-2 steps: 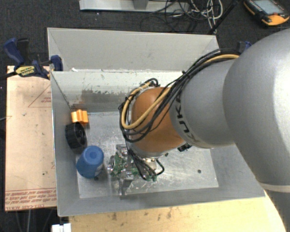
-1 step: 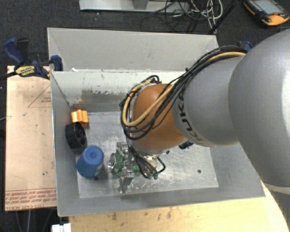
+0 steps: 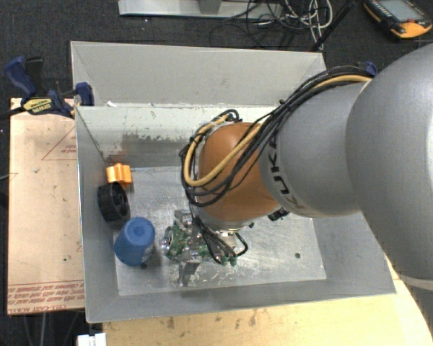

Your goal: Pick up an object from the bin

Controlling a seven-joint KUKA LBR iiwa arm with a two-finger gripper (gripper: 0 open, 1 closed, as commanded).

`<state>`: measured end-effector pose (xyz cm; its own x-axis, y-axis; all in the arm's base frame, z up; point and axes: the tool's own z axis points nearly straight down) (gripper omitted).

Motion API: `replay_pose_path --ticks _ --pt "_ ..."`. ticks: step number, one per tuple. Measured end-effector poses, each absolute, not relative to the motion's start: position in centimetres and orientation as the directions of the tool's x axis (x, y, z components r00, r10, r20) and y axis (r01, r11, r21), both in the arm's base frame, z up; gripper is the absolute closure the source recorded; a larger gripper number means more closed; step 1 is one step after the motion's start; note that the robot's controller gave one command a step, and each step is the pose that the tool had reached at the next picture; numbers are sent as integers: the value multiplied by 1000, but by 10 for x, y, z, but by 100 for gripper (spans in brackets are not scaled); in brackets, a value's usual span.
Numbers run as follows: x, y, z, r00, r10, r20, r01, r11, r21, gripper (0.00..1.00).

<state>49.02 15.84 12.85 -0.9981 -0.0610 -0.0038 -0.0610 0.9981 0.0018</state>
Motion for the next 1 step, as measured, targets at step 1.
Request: replay_pose_path --ticks 1 --pt "490 158 133 -998 -61 0 -61 998 1 100"
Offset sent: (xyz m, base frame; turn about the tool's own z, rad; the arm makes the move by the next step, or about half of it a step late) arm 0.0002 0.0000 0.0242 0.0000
